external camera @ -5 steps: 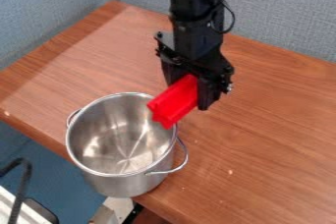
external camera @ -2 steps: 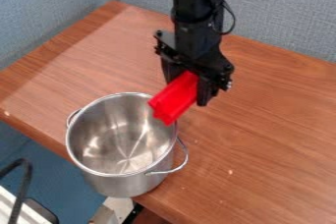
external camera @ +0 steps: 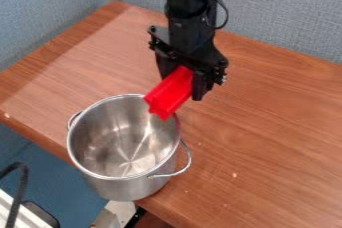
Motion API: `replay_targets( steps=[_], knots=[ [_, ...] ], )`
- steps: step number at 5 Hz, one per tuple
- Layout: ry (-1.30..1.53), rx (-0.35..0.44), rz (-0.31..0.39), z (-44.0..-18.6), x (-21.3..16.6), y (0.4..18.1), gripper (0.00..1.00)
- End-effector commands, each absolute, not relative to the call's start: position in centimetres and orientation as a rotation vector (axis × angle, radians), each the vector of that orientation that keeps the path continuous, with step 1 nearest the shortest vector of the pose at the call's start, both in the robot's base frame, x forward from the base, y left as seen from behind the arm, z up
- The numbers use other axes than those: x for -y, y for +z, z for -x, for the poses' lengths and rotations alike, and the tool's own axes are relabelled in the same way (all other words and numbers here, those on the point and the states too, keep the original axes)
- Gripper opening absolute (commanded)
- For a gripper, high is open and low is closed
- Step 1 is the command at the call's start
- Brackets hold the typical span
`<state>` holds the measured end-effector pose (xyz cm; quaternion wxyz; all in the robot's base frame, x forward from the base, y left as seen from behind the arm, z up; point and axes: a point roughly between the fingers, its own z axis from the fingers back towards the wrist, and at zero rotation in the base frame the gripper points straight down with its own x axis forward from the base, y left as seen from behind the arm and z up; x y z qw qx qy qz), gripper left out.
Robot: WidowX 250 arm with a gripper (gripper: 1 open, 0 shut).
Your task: Move the red object from the metal pot to the table
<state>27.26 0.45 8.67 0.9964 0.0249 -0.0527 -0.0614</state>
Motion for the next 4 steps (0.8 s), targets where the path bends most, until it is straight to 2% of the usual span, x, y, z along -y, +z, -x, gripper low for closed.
replay_targets(
  steps=[1,4],
  knots=[
    [-0.108,0.156,-0.053,-28.32,-0.75,9.74,0.0],
    [-0.096,0.155,-0.041,-29.09,-0.63,9.03,0.0]
  ],
)
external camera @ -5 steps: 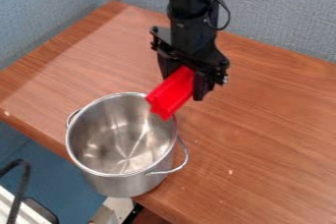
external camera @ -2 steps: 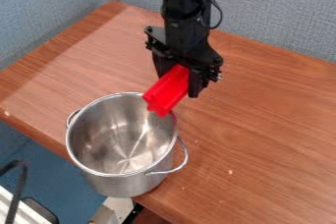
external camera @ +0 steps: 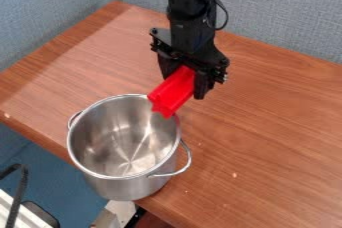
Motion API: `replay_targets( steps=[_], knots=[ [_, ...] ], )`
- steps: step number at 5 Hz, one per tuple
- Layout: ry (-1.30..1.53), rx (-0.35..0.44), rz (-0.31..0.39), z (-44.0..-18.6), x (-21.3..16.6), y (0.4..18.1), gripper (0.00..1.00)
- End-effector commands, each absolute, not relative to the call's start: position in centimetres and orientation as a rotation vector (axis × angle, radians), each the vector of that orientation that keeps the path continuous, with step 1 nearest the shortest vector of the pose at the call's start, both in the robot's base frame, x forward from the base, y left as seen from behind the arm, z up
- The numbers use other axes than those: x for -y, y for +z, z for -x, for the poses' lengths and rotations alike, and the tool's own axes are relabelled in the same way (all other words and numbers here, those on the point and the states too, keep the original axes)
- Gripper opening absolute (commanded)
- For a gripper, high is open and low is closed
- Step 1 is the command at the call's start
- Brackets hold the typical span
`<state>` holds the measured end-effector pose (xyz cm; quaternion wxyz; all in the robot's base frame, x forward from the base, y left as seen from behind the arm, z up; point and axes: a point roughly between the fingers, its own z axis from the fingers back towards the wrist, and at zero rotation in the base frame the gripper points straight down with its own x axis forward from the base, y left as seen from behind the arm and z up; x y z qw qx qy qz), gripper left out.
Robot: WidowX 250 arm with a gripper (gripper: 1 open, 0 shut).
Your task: Move the red object from the metal pot to the table
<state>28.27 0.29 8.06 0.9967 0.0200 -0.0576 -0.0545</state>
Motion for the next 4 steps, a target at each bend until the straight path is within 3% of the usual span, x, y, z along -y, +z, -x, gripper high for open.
replay_targets(
  steps=[1,4],
  knots=[
    [-0.091,0.157,-0.038,-29.3,-0.8,9.0,0.0],
    [-0.075,0.19,-0.036,-30.7,-1.2,8.4,0.0]
  ],
)
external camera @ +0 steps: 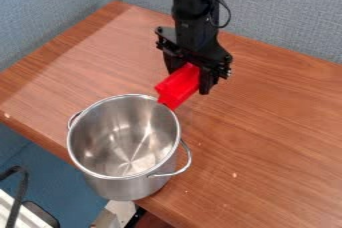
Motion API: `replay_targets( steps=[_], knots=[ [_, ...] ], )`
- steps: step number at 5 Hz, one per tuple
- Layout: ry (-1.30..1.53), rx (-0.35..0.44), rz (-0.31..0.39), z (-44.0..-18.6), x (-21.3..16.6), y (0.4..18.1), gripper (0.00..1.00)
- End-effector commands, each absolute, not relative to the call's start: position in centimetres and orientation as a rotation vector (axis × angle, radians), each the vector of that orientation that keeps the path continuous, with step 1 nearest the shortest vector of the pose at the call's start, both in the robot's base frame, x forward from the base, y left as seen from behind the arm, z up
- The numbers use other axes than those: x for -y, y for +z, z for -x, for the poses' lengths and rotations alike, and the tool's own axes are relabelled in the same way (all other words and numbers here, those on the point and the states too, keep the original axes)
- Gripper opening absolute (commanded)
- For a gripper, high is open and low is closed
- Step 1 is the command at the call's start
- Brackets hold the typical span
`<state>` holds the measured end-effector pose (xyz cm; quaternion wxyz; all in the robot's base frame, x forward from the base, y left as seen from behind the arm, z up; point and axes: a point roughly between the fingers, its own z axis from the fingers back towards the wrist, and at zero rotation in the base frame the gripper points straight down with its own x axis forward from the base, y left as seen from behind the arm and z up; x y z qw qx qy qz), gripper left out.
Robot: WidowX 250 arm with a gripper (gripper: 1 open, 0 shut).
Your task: Move the red object from the metal pot to the table
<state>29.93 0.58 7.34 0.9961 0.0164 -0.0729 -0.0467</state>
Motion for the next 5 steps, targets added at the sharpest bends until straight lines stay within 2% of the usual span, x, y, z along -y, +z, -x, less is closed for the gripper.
replay_targets(
  steps=[1,5],
  knots=[
    [-0.069,0.202,-0.04,-31.0,-1.5,8.3,0.0],
    [-0.085,0.224,-0.055,-32.1,-1.9,6.1,0.0]
  ],
)
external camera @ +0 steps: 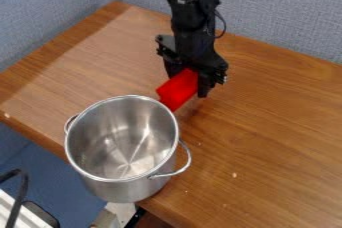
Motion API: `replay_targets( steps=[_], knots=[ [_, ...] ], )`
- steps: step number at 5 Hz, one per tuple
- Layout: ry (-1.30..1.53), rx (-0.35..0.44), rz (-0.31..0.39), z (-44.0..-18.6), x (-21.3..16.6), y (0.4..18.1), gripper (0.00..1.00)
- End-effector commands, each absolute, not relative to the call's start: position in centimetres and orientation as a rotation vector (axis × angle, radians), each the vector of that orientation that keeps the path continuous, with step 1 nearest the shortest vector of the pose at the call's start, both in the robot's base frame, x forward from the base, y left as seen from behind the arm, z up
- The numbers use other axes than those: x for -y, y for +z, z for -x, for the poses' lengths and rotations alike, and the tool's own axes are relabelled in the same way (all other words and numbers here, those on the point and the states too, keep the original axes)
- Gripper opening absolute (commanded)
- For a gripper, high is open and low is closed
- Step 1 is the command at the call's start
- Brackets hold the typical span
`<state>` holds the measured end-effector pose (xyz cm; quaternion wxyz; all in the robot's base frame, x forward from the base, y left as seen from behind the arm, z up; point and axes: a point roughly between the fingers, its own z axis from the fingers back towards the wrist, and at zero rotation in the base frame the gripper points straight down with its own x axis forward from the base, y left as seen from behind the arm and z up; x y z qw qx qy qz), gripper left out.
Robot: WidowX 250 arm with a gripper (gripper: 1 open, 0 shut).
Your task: Move the red object from the metal pot to the table
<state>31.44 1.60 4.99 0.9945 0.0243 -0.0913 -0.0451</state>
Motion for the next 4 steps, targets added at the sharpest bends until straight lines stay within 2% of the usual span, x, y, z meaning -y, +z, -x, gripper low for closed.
replay_targets(
  steps=[1,3,4],
  knots=[
    [-0.101,0.216,-0.067,-32.3,-2.5,5.8,0.0],
    [-0.04,0.218,-0.09,-33.1,-6.5,6.2,0.0],
    [-0.017,0.241,-0.093,-33.3,-7.3,6.4,0.0]
  ],
)
